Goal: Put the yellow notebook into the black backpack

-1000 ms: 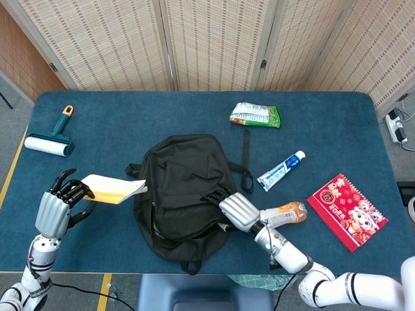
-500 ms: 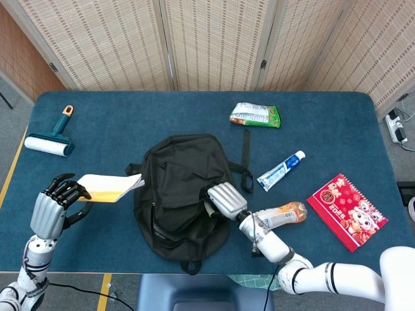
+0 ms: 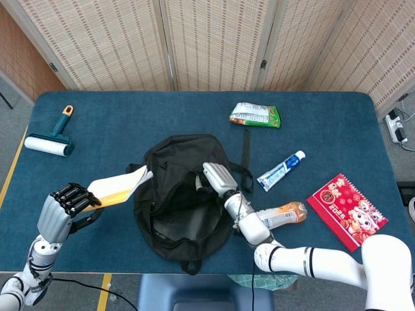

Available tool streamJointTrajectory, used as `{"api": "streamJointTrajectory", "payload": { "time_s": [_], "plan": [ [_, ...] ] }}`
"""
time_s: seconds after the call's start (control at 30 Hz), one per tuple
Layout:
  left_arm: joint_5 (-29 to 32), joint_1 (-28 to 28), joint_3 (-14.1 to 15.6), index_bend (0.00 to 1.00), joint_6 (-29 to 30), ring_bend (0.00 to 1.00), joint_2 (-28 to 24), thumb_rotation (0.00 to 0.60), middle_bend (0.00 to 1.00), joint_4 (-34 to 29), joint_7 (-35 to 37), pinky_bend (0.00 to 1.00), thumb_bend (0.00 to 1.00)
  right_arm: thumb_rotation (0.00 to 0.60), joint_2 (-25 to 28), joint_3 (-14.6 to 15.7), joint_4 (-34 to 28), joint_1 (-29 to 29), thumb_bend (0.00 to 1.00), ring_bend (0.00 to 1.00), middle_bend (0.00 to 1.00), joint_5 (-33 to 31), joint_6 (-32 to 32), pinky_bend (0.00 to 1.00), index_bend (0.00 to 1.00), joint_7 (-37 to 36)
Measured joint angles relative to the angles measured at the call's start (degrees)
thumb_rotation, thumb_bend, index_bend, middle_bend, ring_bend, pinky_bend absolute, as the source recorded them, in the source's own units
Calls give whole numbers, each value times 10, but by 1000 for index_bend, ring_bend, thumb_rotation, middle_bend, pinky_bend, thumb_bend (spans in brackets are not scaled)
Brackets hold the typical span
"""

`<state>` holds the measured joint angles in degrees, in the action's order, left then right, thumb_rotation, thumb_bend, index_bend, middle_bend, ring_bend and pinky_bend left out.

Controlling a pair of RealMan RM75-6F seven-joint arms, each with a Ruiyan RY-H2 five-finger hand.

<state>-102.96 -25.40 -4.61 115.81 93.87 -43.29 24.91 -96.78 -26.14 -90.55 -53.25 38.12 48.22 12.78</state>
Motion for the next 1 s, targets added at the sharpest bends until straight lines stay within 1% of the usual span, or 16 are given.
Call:
{"api": "streamJointTrajectory", "payload": {
  "time_s": [0.13, 0.37, 0.53, 0.7, 0.87, 1.0],
  "plan": [
    [-14, -8, 6, 744, 8, 604, -2, 600, 725, -1, -10, 598, 525, 600, -6, -27, 15, -27, 888, 409, 517, -49, -5, 326, 862, -14],
    [-48, -18, 17, 744, 33, 607, -9, 600, 726, -10, -39, 603, 526, 600, -9, -57, 35, -51, 898, 415, 520, -80, -7, 326, 862, -39],
    [-77, -30, 26, 744, 45, 606, -19, 600, 729, -35, -72, 603, 527, 600, -14, -78, 57, -81, 897, 414, 520, -112, -5, 326, 861, -51],
    [-101, -37, 33, 743, 54, 607, -32, 600, 729, -68, -100, 603, 525, 600, -24, -95, 72, -100, 896, 413, 520, -129, 3, 326, 862, -66],
    [-111, -50, 35, 744, 41, 606, -30, 600, 729, -78, -119, 602, 525, 600, -32, -107, 72, -112, 897, 407, 519, -136, 0, 326, 861, -90],
    [-114, -67, 30, 745, 21, 607, -12, 600, 733, -55, -140, 602, 529, 600, -43, -116, 67, -121, 897, 400, 519, -135, 4, 326, 861, -110]
  ]
}}
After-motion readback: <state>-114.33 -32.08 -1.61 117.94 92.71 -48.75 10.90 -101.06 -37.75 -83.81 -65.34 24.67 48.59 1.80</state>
